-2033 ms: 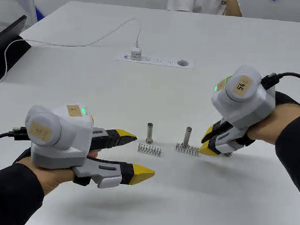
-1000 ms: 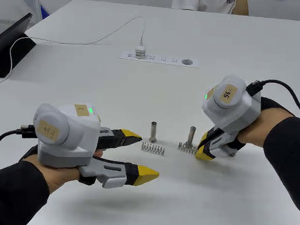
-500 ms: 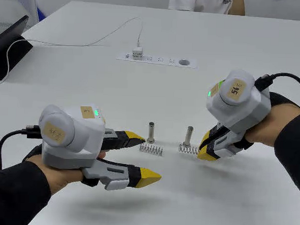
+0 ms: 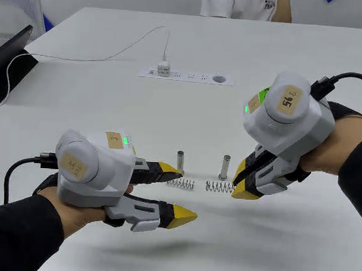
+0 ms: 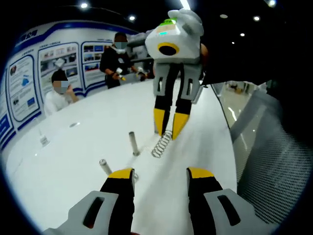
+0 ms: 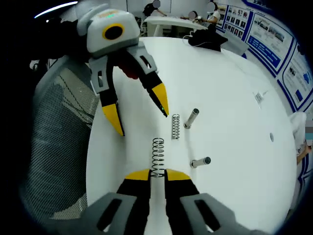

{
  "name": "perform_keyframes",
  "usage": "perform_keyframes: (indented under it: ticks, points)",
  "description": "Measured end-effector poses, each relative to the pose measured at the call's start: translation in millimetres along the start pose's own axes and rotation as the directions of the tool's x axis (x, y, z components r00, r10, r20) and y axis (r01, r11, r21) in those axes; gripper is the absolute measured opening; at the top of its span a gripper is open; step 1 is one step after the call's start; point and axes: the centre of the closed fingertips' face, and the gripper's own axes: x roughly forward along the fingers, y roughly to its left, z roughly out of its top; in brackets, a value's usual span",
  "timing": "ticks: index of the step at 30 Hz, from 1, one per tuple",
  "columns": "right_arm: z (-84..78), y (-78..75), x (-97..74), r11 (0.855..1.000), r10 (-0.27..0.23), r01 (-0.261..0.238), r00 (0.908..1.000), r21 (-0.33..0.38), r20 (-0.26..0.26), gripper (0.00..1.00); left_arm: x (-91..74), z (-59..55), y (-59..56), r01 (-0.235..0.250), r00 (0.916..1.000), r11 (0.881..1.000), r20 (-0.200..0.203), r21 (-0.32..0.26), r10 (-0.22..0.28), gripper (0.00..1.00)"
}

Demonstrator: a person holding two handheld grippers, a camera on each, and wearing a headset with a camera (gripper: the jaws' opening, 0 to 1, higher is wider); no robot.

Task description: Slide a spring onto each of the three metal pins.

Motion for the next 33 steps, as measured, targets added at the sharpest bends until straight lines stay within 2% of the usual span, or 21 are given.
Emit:
perform_keyframes:
  ticks: [11, 16, 21, 33]
  points:
    - [12.3, 7.4, -8.3, 0.999, 0.01, -0.01, 0.9999, -0.049, 0.003, 0.12, 7.8, 15.1, -6.7, 0.026, 0.9996, 0.998, 0.009, 0.053, -0.026, 0.37]
    - [14.5, 8.8, -9.3, 0.998, 0.015, -0.015, 0.9999, -0.065, -0.002, 0.12, 10.4, 14.4, -7.5, 0.027, 0.9996, 0.997, 0.004, 0.072, -0.027, 0.33]
    - [15.9, 12.3, -5.7, 0.996, 0.03, -0.032, 0.9992, -0.085, -0.028, 0.12, 11.0, 13.3, -9.6, 0.03, 0.9996, 0.995, 0.001, 0.093, -0.03, 0.28]
    - [19.6, 14.0, -5.7, 0.996, 0.036, -0.04, 0.9984, -0.081, -0.044, 0.12, 11.6, 15.4, -11.5, 0.036, 0.9988, 0.992, 0.029, 0.117, -0.039, 0.14]
